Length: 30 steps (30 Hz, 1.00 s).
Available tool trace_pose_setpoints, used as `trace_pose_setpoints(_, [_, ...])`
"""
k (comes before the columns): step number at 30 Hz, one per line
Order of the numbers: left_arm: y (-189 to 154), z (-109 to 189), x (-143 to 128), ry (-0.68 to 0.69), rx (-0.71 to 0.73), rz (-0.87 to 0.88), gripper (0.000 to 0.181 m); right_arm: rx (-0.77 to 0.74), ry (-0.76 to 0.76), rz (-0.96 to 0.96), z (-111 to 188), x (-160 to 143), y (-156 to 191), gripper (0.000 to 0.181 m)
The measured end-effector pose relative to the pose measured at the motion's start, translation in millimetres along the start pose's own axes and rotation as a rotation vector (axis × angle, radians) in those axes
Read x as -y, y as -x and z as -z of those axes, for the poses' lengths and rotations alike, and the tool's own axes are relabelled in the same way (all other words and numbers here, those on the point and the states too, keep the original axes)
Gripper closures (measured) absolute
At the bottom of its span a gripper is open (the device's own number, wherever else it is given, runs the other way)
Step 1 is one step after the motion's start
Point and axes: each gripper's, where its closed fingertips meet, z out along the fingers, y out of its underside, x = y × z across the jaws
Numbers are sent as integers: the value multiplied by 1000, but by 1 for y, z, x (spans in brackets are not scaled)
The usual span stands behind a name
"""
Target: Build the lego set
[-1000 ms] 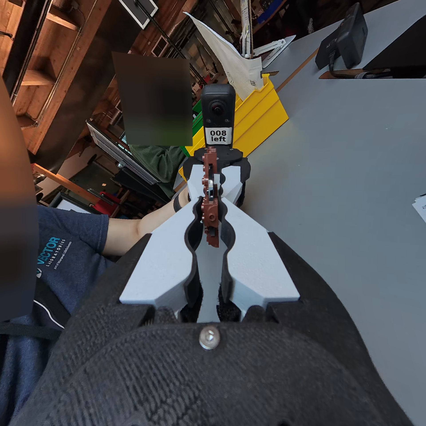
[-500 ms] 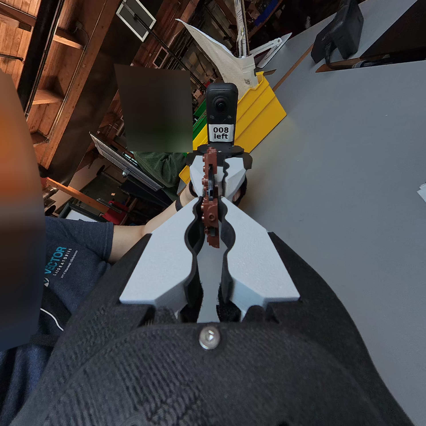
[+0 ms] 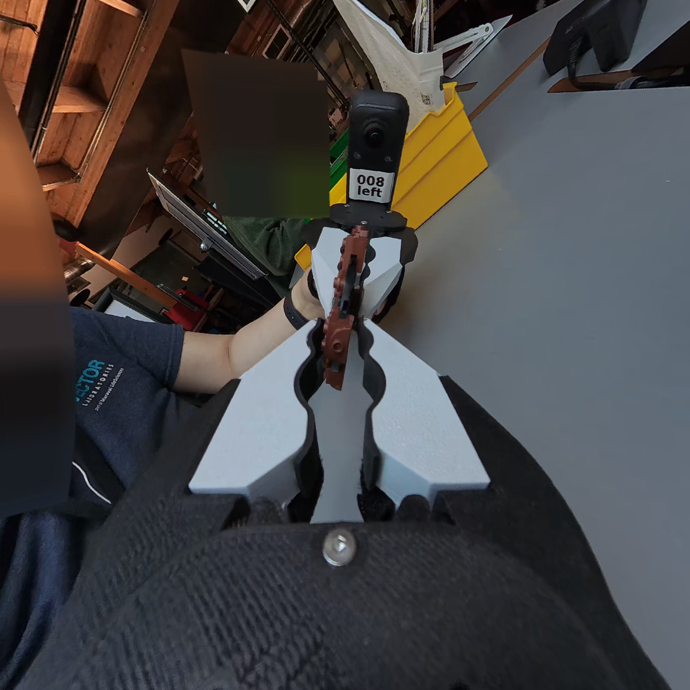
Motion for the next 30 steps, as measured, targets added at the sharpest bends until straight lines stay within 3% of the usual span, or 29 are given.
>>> trace_pose_setpoints(4, [3,2,-7,44,14,33,172,-55,36,142,5,-3,-3,147])
trace_pose_setpoints(7, [7,3,-11,64,23,86,172,-94,44,402,10,-2,4,127])
trace_pose_setpoints(11, [16,3,-19,93,44,167,172,-280,119,757,15,-9,-2,105])
trace_pose_setpoints(15, [22,2,-23,105,55,208,172,-408,243,928,12,-25,-18,93])
trace_pose_setpoints(20, [26,3,-27,128,75,228,172,-510,370,1062,8,-51,-36,93])
trace_pose_setpoints(30, [31,-2,-33,157,79,248,172,-545,231,1037,-3,-38,-27,91])
